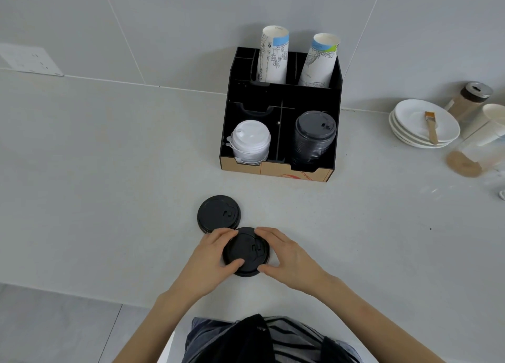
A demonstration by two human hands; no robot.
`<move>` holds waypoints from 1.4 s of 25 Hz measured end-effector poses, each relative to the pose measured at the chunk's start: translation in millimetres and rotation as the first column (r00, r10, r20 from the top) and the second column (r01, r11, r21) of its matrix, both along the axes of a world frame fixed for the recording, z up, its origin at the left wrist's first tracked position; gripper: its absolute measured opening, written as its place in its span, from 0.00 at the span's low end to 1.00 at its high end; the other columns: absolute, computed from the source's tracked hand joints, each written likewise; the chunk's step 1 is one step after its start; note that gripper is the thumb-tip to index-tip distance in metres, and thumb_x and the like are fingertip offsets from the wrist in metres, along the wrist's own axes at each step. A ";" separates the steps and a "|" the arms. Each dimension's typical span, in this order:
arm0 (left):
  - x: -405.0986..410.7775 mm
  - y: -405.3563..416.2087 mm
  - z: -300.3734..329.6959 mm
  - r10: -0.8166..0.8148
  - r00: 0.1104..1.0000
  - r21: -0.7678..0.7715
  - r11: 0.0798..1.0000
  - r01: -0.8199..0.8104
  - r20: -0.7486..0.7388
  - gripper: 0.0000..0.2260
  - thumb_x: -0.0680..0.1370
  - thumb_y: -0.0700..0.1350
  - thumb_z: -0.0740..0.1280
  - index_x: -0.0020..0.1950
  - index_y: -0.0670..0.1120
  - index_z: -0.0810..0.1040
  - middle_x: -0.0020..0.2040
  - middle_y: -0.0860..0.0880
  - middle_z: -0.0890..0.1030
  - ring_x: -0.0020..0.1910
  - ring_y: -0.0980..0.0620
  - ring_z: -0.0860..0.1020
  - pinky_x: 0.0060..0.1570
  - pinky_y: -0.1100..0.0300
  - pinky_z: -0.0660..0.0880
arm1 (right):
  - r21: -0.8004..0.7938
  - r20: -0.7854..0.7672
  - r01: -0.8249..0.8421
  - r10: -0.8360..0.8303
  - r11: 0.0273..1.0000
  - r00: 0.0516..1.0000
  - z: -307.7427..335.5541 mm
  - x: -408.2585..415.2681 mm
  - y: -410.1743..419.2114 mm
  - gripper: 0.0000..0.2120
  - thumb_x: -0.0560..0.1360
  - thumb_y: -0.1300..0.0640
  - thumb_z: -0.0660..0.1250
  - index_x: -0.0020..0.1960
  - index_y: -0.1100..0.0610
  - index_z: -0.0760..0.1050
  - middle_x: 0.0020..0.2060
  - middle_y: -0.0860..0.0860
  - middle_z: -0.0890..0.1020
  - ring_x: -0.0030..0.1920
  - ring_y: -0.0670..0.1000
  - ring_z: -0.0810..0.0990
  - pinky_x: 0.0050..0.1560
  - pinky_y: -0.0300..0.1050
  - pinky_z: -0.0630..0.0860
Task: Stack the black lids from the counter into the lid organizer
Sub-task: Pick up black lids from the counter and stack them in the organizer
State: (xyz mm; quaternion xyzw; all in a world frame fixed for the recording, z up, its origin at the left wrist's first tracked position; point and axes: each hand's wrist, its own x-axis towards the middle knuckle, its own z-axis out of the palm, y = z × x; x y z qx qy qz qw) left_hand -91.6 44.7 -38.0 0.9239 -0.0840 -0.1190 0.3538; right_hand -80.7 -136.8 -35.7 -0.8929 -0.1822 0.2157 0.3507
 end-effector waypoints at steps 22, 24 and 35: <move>69.9 -45.0 55.5 -0.211 0.975 0.086 0.975 0.205 0.070 0.27 0.72 0.49 0.67 0.68 0.48 0.62 0.71 0.50 0.63 0.68 0.50 0.61 0.68 0.56 0.60 | 0.141 0.211 0.272 -0.297 0.952 0.931 49.0 38.9 -48.5 0.26 0.69 0.58 0.70 0.65 0.54 0.65 0.63 0.50 0.72 0.57 0.41 0.67 0.52 0.12 0.55; 78.5 -49.7 62.2 -0.203 0.975 0.068 0.978 0.197 0.096 0.26 0.72 0.49 0.67 0.68 0.47 0.63 0.71 0.50 0.64 0.68 0.50 0.61 0.68 0.55 0.60 | 0.167 0.237 0.294 -0.328 0.941 0.915 55.4 45.2 -52.6 0.26 0.69 0.59 0.70 0.64 0.54 0.66 0.63 0.50 0.73 0.58 0.41 0.67 0.52 0.13 0.56; 142.5 -78.0 93.7 -0.176 0.965 0.031 0.984 0.173 0.193 0.25 0.73 0.48 0.67 0.67 0.45 0.64 0.70 0.48 0.66 0.68 0.51 0.64 0.66 0.60 0.60 | 0.241 0.349 0.402 -0.465 0.883 0.813 82.8 97.3 -75.4 0.24 0.69 0.59 0.70 0.63 0.57 0.67 0.64 0.52 0.73 0.59 0.43 0.69 0.53 0.13 0.56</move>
